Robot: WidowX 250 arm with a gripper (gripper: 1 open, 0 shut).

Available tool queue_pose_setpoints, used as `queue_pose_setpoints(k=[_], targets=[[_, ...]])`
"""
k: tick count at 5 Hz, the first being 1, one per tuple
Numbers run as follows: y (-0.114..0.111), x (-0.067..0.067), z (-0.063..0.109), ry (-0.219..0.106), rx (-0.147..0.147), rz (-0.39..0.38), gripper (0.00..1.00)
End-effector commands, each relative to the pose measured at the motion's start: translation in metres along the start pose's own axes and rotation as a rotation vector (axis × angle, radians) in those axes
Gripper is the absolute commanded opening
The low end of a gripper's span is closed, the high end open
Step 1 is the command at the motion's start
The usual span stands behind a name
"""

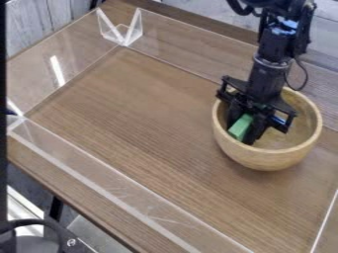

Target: Put the green block in the brown bowl

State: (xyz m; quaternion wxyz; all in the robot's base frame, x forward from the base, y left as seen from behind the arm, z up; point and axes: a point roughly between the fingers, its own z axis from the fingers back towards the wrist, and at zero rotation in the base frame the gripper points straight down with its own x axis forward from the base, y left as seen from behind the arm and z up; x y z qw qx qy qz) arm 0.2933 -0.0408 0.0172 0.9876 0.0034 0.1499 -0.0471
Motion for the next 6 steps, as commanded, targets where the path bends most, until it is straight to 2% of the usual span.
queue_pose_setpoints(k=[1, 3, 5, 6], targets=[[0.015, 0.005, -0.007, 0.031, -0.016, -0.02, 0.0], [0.019, 0.014, -0.002, 0.016, 0.036, 0.019, 0.0], [0.01, 0.018, 0.004, -0.044, 0.007, 0.013, 0.0], [0.011, 0.018, 0.006, -0.051, -0.02, -0.018, 0.0]])
